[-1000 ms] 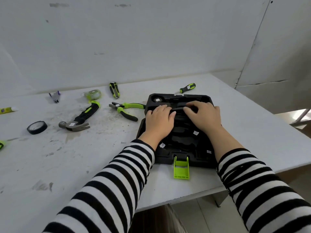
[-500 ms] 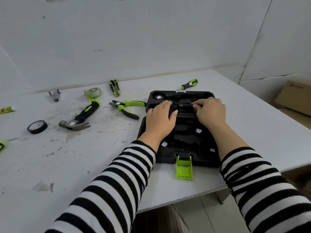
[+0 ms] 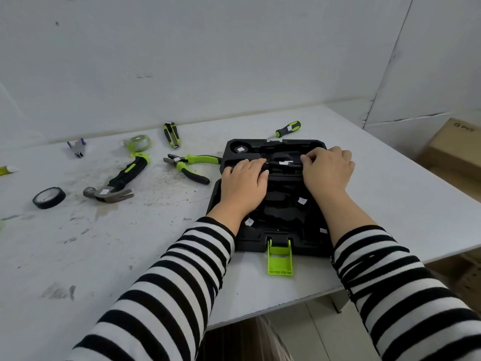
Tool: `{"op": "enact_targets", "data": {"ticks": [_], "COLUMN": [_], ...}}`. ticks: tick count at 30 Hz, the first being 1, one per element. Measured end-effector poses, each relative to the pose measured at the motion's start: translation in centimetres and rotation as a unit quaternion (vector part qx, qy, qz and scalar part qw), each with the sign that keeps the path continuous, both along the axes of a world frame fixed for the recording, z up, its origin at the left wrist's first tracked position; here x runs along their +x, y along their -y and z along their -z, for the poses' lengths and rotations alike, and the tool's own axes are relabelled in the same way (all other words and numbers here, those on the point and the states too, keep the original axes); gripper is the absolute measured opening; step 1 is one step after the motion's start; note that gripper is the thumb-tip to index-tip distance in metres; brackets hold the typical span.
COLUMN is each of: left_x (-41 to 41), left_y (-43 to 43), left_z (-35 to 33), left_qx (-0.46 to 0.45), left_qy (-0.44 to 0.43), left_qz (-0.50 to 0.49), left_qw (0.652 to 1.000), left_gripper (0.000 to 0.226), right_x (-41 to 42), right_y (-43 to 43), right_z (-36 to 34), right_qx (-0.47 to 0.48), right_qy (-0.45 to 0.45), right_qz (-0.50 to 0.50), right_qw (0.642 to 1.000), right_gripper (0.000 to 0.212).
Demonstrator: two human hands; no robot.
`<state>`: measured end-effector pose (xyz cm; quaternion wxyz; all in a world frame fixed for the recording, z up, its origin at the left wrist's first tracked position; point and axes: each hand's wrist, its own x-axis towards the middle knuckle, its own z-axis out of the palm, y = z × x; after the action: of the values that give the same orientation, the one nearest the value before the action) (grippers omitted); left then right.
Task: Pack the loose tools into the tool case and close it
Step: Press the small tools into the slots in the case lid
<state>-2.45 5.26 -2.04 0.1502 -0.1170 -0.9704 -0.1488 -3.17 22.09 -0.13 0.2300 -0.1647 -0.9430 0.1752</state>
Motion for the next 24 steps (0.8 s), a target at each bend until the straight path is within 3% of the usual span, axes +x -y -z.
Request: {"op": "enact_targets", "data": {"ticks": [11, 17, 24], "left_x": [-0.15, 0.00, 0.13], "left_y": [0.08, 0.04, 0.21], "left_z": [-0.23, -0.13, 0.00], "left_qx": [0.065, 0.071, 0.099], "left_qy": [-0.029, -0.032, -0.025], "left_qz": [0.013, 0.032, 0.049], "left_qw": [0.997, 0.996, 0.994], "left_gripper": [0.038, 0.032, 0.033], "right_x": [0.33, 0.47, 0.50], "right_y": [-0.57, -0.16, -0.70], "right_z": [-0.45, -0.60, -0.73], "right_qx": [-0.035, -0.054, -0.092], "right_qy": [0.044, 0.035, 0.039], "right_qz": [-0.114, -0.077, -0.076], "right_qw": [0.992, 0.995, 0.992], "right_gripper": [0.022, 0.034, 0.025]}}
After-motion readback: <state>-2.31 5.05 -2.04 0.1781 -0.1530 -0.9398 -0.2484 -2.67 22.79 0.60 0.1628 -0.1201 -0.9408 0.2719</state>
